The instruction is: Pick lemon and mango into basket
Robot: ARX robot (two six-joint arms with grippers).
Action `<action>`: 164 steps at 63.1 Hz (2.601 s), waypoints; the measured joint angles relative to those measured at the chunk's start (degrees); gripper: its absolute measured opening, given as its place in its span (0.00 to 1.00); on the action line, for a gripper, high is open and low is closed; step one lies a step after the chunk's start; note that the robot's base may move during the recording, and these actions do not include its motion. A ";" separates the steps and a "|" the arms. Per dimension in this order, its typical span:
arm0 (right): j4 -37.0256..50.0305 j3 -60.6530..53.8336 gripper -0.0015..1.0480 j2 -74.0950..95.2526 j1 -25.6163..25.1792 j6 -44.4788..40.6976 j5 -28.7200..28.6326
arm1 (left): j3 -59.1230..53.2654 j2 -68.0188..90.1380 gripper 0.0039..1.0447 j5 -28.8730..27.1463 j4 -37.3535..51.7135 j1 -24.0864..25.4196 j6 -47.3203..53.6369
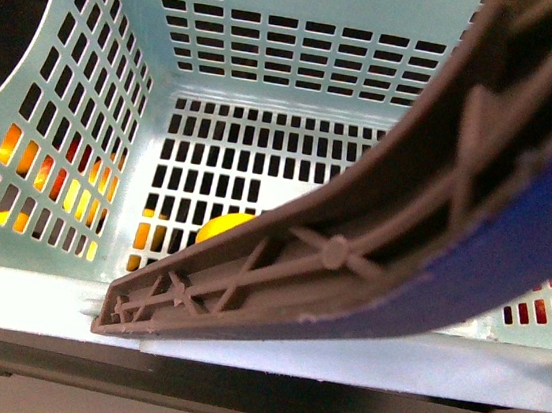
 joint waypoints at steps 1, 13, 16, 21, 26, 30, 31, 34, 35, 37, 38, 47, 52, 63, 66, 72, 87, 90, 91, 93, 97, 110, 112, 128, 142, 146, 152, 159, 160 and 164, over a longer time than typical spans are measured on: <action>0.00 0.00 0.92 0.00 0.00 0.02 0.00 | 0.00 0.00 0.05 0.02 0.00 0.00 0.02; -0.02 0.00 0.92 -0.07 0.00 0.00 0.20 | 0.02 0.02 0.05 0.90 0.00 -0.66 0.15; -0.02 0.00 0.92 -0.07 0.00 0.00 0.17 | 0.02 0.02 0.05 1.11 0.00 -0.63 -0.11; -0.04 0.00 0.92 -0.07 0.00 0.00 0.17 | 0.02 0.02 0.05 0.90 0.00 -0.50 -0.17; -0.04 0.00 0.92 -0.15 0.00 0.00 0.17 | 0.13 0.02 0.05 0.74 0.00 -0.52 -0.07; -0.07 0.00 0.92 -0.13 0.00 0.00 0.04 | 0.15 0.02 0.05 0.68 0.00 -0.52 -0.02; -0.07 0.00 0.92 -0.13 0.00 0.02 0.04 | 0.15 0.02 0.05 0.61 0.00 -0.50 -0.02; -0.07 0.00 0.92 -0.13 0.00 0.00 0.00 | 0.15 0.04 0.05 0.48 0.00 -0.46 -0.13; -0.07 0.00 0.92 -0.15 0.00 0.00 -0.09 | 0.15 0.04 0.05 0.48 0.00 -0.46 -0.13; -0.07 0.00 0.92 -0.13 0.00 0.00 0.15 | 0.15 0.04 0.05 0.39 0.00 -0.39 -0.13; -0.07 0.00 0.92 -0.13 0.00 -0.02 0.20 | 0.15 0.04 0.05 0.37 0.00 -0.35 -0.13; -0.11 0.00 0.92 -0.09 0.00 0.02 0.00 | 0.20 0.04 0.05 -0.37 -0.04 -0.09 0.20; -0.07 0.00 0.92 -0.15 0.02 0.02 -0.04 | 0.20 0.07 0.05 -0.17 -0.04 -0.07 0.11; -0.07 0.00 0.92 -0.13 0.09 0.00 -0.07 | 0.20 0.07 0.05 0.07 -0.04 -0.07 0.15; -0.07 0.00 0.92 -0.13 0.09 0.00 0.17 | 0.20 0.07 0.05 0.07 -0.04 -0.07 0.11; -0.07 0.00 0.92 -0.17 0.09 -0.02 0.00 | 0.20 0.07 0.05 0.37 -0.04 -0.07 0.02; -0.07 0.00 0.92 -0.17 0.09 0.00 0.07 | 0.22 0.07 0.05 -0.15 -0.02 -0.04 0.24; -0.07 0.00 0.92 -0.13 0.09 0.00 0.02 | 0.22 0.07 0.05 -0.20 -0.04 -0.04 0.15; -0.07 0.00 0.92 -0.13 0.09 0.00 0.02 | 0.22 0.07 0.05 -0.17 -0.04 -0.04 0.09; -0.07 0.00 0.92 -0.17 0.09 0.00 0.00 | 0.22 0.07 0.05 -0.13 -0.04 -0.04 -0.02; -0.07 0.00 0.92 -0.17 0.09 0.00 0.13 | 0.22 0.07 0.05 -0.24 -0.04 -0.04 0.04; -0.07 0.00 0.92 -0.20 0.09 0.00 -0.33 | 0.22 0.07 0.05 0.09 -0.04 0.02 0.00; -0.07 0.00 0.92 -0.20 0.09 0.00 -0.33 | 0.22 0.07 0.05 0.07 -0.04 0.15 0.00; -0.07 -0.02 0.92 -0.20 0.09 0.00 -0.24 | 0.24 0.07 0.05 -0.72 -0.04 0.52 0.57; -13.64 3.87 0.92 3.72 1.92 8.31 18.34 | 0.24 0.07 0.05 -0.13 -0.04 0.46 0.31; -12.41 5.38 0.92 7.28 -0.90 10.91 20.81 | 0.24 0.07 0.04 -0.15 -0.04 0.20 0.37; -6.69 8.92 0.92 13.03 -6.38 13.64 18.36 | 0.24 0.07 0.04 0.17 -0.04 0.02 0.28; -2.23 15.72 0.92 24.52 -13.31 19.21 13.68 | 0.24 0.07 0.04 0.09 -0.04 -0.09 0.15; -2.08 16.22 0.92 25.68 -13.68 19.69 13.46 | 0.24 0.07 0.04 0.04 -0.04 -0.07 0.15; -1.88 19.30 0.92 33.20 -15.19 22.56 12.92 | 0.24 0.07 0.04 -0.31 -0.04 0.07 0.13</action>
